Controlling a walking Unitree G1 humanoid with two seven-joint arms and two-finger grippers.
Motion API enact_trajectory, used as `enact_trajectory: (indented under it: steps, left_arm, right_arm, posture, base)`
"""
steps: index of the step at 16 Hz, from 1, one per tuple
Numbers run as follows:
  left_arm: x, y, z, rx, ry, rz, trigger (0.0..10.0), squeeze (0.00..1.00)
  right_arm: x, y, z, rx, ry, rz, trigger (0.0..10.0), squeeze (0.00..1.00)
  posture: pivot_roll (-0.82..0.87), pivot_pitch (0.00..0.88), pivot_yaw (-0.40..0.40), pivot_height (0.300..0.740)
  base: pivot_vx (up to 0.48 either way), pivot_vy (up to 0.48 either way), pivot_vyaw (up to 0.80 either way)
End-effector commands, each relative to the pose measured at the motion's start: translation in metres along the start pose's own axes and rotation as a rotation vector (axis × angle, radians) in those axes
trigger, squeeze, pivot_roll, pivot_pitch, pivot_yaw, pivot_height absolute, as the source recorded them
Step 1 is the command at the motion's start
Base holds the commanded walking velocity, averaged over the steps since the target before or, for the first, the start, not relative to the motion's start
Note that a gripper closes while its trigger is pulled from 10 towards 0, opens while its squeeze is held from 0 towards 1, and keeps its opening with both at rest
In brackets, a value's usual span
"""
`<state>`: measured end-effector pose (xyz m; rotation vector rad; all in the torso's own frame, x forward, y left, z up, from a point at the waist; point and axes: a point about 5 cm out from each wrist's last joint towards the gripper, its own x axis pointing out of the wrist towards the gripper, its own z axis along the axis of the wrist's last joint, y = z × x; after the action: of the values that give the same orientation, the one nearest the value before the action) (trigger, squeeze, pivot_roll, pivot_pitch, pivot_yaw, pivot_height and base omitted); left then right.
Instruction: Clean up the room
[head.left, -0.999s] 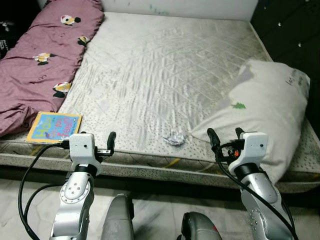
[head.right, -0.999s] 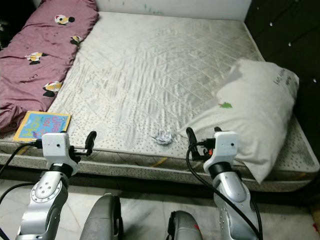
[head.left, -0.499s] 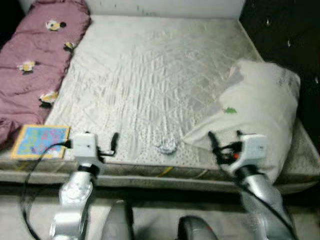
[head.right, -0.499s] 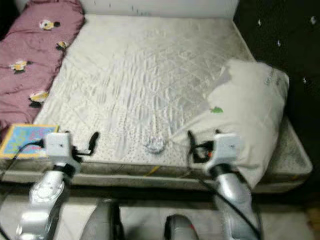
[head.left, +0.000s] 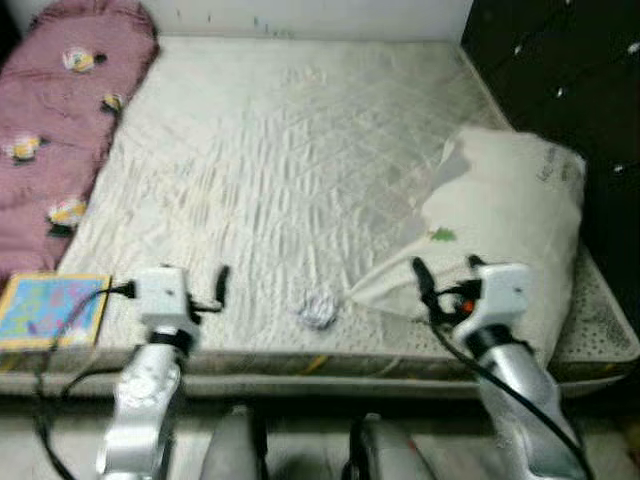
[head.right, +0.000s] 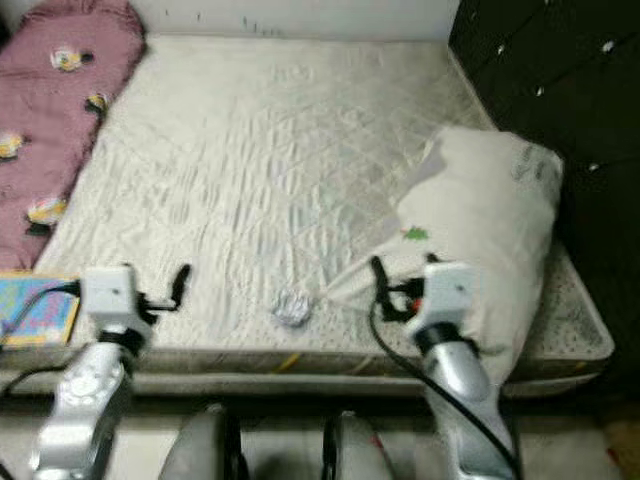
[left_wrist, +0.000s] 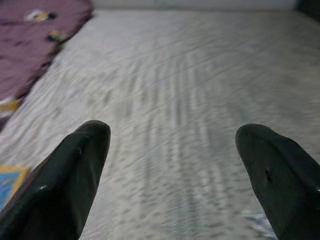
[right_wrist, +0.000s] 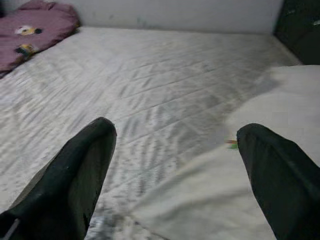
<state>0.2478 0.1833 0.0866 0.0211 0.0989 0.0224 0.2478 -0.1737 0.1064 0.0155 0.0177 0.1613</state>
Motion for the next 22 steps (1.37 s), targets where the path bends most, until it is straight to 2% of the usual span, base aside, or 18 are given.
enact_trajectory:
  steps: [1,9,14,15,17,19,22]
  left_arm:
    - [-0.002,0.002,-0.003,0.001,0.02,0.015,10.0,0.0]
    - [0.001,0.0,-0.002,0.004,0.018,0.0,10.0,0.0]
    - [0.002,0.01,0.007,0.035,-0.023,0.069,10.0,0.0]
    - [0.002,0.011,0.013,0.08,-0.064,0.067,10.0,0.0]
    - [-0.004,0.014,0.012,0.075,-0.052,0.082,10.0,0.0]
    - [-0.006,0.013,0.011,0.088,-0.046,0.081,10.0,0.0]
    - [-0.002,0.013,0.011,0.082,-0.045,0.09,10.0,0.0]
  right_arm:
    - [-0.002,-0.003,-0.003,0.0,0.008,-0.007,10.0,0.0]
    - [-0.002,-0.003,-0.003,0.001,0.008,-0.012,10.0,0.0]
    - [0.004,0.0,-0.001,0.015,-0.005,0.006,10.0,0.0]
    - [0.007,-0.001,0.001,0.011,-0.014,0.004,10.0,0.0]
    - [0.008,0.001,0.001,0.015,-0.017,0.005,10.0,0.0]
    - [0.008,0.005,0.002,0.018,-0.023,0.013,10.0,0.0]
    - [0.007,0.003,0.005,0.017,-0.026,0.006,10.0,0.0]
  posture:
    - [-0.02,0.114,-0.007,0.66]
    - [-0.03,0.118,-0.001,0.66]
    - [-0.01,0.112,0.0,0.66]
    - [0.0,0.133,-0.002,0.66]
    - [0.01,0.165,0.0,0.66]
    - [0.01,0.18,0.003,0.642]
    - [-0.02,0.187,-0.009,0.612]
  base:
    - [0.0,0.0,0.0]
    - [0.0,0.456,0.0]
    - [0.0,0.0,0.0]
    - [0.0,0.0,0.0]
    - [0.0,0.0,0.0]
    - [0.0,0.0,0.0]
    - [0.0,0.0,0.0]
